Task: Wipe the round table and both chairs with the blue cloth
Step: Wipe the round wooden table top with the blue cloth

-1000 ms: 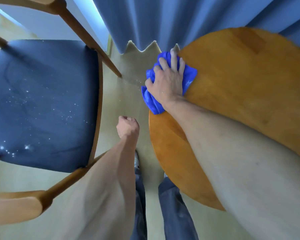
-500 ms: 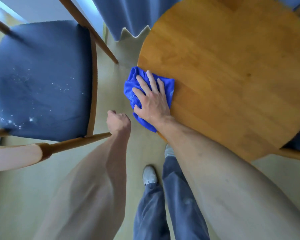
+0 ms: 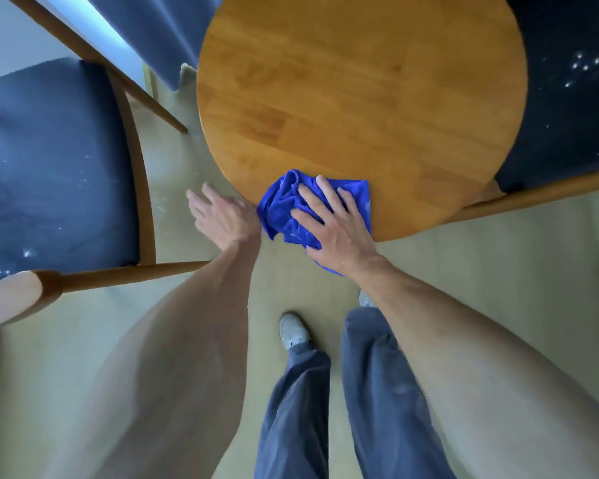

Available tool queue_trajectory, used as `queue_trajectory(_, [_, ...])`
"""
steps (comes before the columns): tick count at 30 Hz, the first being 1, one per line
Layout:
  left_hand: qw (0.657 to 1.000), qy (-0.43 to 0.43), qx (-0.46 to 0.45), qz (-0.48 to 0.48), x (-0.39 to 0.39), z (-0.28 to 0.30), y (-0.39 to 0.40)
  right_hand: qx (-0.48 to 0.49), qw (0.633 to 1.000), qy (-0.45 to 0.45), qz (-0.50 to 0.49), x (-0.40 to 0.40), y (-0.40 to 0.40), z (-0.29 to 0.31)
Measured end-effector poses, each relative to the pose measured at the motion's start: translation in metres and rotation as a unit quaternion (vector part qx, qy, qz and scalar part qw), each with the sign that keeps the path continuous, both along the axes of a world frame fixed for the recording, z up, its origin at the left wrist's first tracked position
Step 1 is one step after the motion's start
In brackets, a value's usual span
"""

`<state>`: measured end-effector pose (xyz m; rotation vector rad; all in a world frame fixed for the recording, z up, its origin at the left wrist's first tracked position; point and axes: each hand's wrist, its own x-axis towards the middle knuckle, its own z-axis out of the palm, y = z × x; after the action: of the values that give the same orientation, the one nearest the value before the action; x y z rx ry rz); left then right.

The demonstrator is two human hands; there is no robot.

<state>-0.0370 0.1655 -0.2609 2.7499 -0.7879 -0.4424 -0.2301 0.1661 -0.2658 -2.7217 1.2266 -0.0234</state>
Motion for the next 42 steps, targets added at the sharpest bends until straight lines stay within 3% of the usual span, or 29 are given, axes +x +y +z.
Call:
queue_trajectory(8, [0.99,-0.004,-0.03,-0.135,-0.101,-0.002,-0.054,0.011,0.999,-0.025,0.022,-0.06,-0.011,-0.003])
queue_trajectory(12, [0.995,0.005,-0.007,-0.095,-0.128,-0.002,-0.079,0.007,0.999,-0.049,0.02,-0.114,-0.026,-0.005])
queue_trajectory(14, [0.999,0.009,0.002,-0.054,-0.14,-0.001,-0.091,-0.01,0.998,-0.059,-0.024,-0.148,-0.037,-0.008])
queue_trajectory(16, [0.999,0.016,0.009,-0.038,-0.152,0.0,-0.105,-0.039,0.988,-0.069,-0.133,-0.181,-0.051,-0.012])
queue_trajectory(20, [0.996,0.01,0.002,-0.085,-0.181,-0.006,-0.13,-0.035,0.927,-0.079,-0.366,-0.206,-0.09,-0.013])
queue_trajectory(22, [0.996,0.004,-0.003,-0.095,-0.193,-0.008,-0.144,0.006,0.886,-0.131,-0.445,-0.202,-0.11,-0.013])
queue_trajectory(27, [0.998,-0.022,-0.005,-0.054,-0.204,-0.018,-0.158,0.086,0.74,-0.266,-0.612,-0.197,-0.152,-0.01])
queue_trajectory(32, [0.997,-0.039,-0.019,-0.06,-0.206,-0.021,-0.154,0.159,0.602,-0.28,-0.73,-0.215,-0.192,-0.01])
queue_trajectory(34, [0.997,-0.037,-0.012,-0.064,-0.207,-0.02,-0.156,0.159,0.59,-0.261,-0.747,-0.216,-0.197,-0.01])
queue_trajectory(38, [0.997,-0.033,-0.005,-0.067,-0.206,-0.021,-0.156,0.087,0.612,-0.157,-0.77,-0.203,-0.203,-0.008])
queue_trajectory(42, [0.998,-0.027,-0.009,-0.063,-0.206,-0.027,-0.159,0.075,0.614,-0.119,-0.777,-0.2,-0.21,-0.01])
